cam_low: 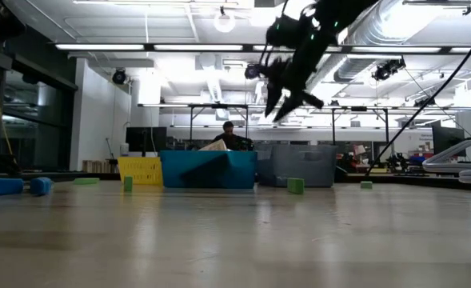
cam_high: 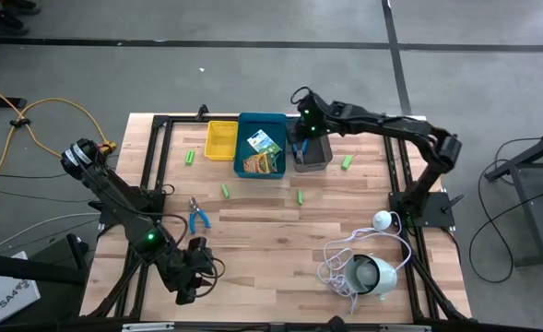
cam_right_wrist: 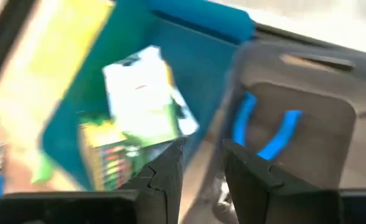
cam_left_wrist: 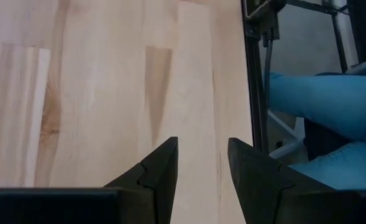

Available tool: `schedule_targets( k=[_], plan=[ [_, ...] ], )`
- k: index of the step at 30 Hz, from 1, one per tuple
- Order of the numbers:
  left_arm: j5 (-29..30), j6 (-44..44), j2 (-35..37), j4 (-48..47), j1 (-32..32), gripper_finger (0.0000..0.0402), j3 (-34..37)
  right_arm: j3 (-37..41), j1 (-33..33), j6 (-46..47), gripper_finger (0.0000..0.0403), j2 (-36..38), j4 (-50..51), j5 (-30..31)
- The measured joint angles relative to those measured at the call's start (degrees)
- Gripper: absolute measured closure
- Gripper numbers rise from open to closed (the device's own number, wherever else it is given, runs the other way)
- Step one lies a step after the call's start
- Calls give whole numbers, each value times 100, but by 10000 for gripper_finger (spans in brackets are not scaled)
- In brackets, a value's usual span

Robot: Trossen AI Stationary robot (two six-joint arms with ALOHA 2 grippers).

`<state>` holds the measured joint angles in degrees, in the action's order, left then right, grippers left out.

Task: Pick & Place School Supplies
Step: Put the blue puncher into the black bin

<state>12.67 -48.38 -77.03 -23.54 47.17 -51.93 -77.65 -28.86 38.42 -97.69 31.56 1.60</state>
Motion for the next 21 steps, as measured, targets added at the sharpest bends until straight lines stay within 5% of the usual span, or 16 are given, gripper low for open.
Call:
schedule_targets(
  k=[10,21],
  plan=[
    [108,0,0,-1,-389,264,-1,-3,639,-742,300,657,167,-79],
    [-339,-6,0,-561,-784,264,-1,0,1527,-1321,301,645,82,-1511]
  ],
)
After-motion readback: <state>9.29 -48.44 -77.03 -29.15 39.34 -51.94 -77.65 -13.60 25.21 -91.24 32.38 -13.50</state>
